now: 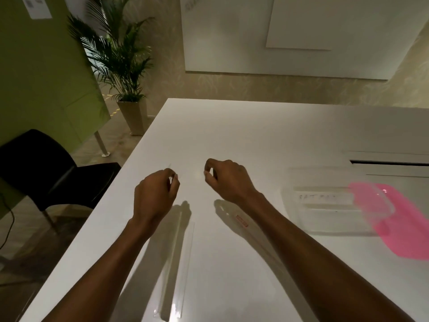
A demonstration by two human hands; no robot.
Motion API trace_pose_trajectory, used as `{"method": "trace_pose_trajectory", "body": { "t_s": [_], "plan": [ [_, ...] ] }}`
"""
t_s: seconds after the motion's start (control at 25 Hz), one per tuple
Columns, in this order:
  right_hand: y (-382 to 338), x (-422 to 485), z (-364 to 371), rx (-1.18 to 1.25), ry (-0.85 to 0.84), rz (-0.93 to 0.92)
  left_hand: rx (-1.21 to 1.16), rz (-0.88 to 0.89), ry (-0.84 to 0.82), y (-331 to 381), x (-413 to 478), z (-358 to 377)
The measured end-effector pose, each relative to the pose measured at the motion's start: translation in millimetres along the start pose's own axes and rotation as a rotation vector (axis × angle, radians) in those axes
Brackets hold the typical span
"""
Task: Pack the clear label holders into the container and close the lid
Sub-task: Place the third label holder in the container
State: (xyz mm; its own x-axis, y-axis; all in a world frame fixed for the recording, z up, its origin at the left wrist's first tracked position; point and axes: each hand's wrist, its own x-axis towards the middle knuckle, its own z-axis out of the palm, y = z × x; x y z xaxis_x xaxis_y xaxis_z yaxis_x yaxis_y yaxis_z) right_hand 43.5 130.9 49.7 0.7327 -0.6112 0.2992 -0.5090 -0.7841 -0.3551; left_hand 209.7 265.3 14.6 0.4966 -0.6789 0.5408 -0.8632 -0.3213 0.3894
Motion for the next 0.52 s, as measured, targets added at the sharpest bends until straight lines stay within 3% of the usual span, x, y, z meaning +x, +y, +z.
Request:
{"method": "trace_pose_trajectory", "body": {
  "t_s": [0.12, 0.24, 0.36, 0.52],
  "plan": [
    [-30, 21, 39, 0.047, -0.095, 0.074, 0.01, -0.059, -0.014, -38, -3, -1],
    [-54, 42, 68, 0.241, -0.174, 0.209, 0.053, -0.159, -0.148, -64, -9, 6],
    [-70, 63, 89, 0.456, -0.174, 0.337, 0.033, -0.201, -0.263, -79, -15, 14],
    [-87, 87, 114, 0.561, -0.178, 0.488, -0.05, -0.243, -0.299, -85, -21, 18]
  ]
}}
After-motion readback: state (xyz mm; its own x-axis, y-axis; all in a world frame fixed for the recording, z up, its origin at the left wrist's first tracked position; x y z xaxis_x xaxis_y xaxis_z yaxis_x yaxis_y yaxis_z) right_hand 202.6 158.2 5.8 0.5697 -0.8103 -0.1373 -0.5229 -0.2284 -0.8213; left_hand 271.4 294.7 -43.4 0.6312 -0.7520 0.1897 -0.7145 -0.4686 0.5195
